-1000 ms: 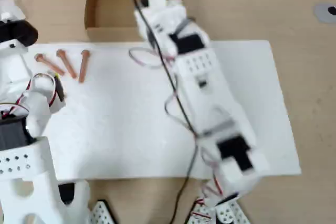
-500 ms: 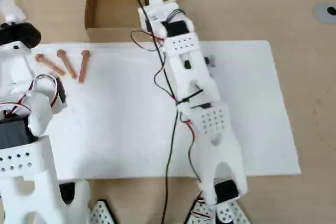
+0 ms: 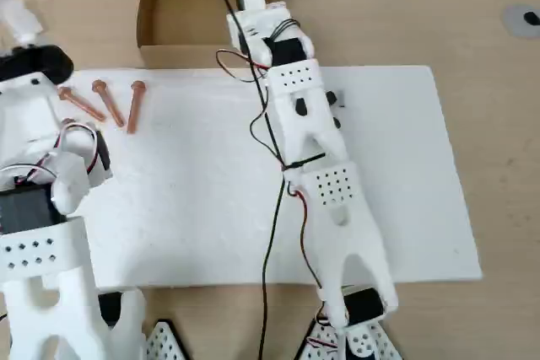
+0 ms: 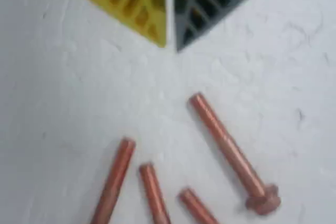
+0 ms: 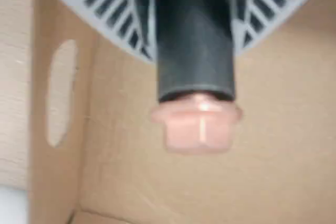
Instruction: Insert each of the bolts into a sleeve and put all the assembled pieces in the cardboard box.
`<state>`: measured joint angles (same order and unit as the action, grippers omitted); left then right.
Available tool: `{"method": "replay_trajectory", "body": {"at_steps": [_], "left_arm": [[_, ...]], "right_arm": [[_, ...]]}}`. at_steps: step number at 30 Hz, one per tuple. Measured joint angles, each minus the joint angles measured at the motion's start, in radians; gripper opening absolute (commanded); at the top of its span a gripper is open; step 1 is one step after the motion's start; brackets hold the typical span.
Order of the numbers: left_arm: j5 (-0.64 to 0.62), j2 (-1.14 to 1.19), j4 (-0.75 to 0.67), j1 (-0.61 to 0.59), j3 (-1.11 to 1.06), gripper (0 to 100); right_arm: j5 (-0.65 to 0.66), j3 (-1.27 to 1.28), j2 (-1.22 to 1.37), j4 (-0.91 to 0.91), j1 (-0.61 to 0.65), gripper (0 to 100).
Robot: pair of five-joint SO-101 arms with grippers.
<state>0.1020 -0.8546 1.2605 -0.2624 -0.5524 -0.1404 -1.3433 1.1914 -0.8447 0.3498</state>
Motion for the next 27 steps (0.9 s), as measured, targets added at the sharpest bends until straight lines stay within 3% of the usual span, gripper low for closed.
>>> {"method": "replay_trajectory", "body": {"at_steps": [27], "left_arm": [[0.0,0.0,0.0,0.0,-0.003,1]], "right_arm": [[0.092,0.0,0.08,-0.002,-0.026,1.3]]}}
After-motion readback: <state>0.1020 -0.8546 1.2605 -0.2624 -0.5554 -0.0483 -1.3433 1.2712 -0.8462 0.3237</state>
